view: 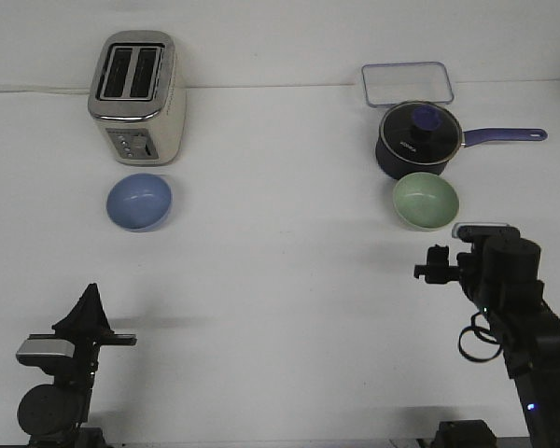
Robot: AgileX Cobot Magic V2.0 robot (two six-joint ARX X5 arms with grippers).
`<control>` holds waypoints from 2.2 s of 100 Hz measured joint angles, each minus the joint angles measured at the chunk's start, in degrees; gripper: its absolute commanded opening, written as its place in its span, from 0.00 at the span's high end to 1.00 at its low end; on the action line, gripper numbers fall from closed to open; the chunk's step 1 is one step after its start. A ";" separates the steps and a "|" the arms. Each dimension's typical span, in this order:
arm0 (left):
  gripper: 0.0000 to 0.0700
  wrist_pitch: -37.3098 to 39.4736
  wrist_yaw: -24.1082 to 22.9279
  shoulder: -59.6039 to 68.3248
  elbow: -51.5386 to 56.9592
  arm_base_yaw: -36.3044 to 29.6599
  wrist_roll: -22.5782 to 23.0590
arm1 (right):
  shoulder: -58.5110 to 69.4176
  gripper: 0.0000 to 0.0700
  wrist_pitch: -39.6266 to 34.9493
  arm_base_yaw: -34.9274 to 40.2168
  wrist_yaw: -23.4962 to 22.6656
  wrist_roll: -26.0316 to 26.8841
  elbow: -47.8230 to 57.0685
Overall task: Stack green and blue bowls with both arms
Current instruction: 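Reach the right gripper forward to the rim of the pale green bowl, then close the right gripper on the green bowl rim and lift it, then carry the green bowl toward the table center and lower it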
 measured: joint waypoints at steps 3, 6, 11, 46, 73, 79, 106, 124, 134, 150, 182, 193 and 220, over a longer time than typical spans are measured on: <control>0.98 0.00 0.00 0.00 0.00 0.00 0.00 | 2.05 0.39 0.07 -0.90 0.04 -0.02 1.51; 0.98 0.00 0.00 0.00 0.00 -0.02 0.00 | 4.22 0.39 0.37 -1.79 0.02 -0.13 2.95; 0.98 0.00 0.00 0.00 0.00 -0.02 0.00 | 8.00 0.39 1.01 -3.13 0.02 -0.24 5.38; 0.98 0.00 0.00 0.00 0.00 -0.02 0.00 | 31.41 0.39 7.78 -8.22 -3.13 -1.49 14.69; 0.98 0.02 0.00 0.00 0.00 -0.02 0.00 | 41.70 0.39 11.41 -8.61 -3.17 -2.36 14.73; 0.98 0.02 0.00 0.00 0.00 0.00 0.00 | 42.95 0.39 11.87 -8.68 -3.21 -2.38 14.75; 0.98 0.00 0.00 0.00 0.00 0.00 0.00 | 46.23 0.50 13.00 -8.85 -4.13 -2.40 14.80; 0.98 0.00 0.00 0.00 0.00 0.00 0.00 | 46.49 0.94 13.29 -8.94 -4.81 -2.40 14.80; 0.98 0.00 0.00 0.00 0.00 0.00 0.00 | 46.49 0.95 13.42 -9.38 -5.38 -2.14 14.95; 0.98 0.00 0.00 0.00 0.00 0.00 -0.02 | 46.16 0.97 12.61 -10.01 -7.21 -1.66 15.58; 0.98 0.00 0.00 0.00 0.00 -0.02 0.00 | 35.82 0.99 5.44 -7.21 -12.59 -0.77 15.52; 0.98 0.00 0.00 0.00 0.00 0.00 0.00 | 31.69 0.99 3.08 -3.67 -14.56 -0.50 15.52; 0.98 0.00 0.00 0.00 0.00 -0.02 0.00 | 30.01 0.99 -0.35 9.99 -16.39 0.37 14.73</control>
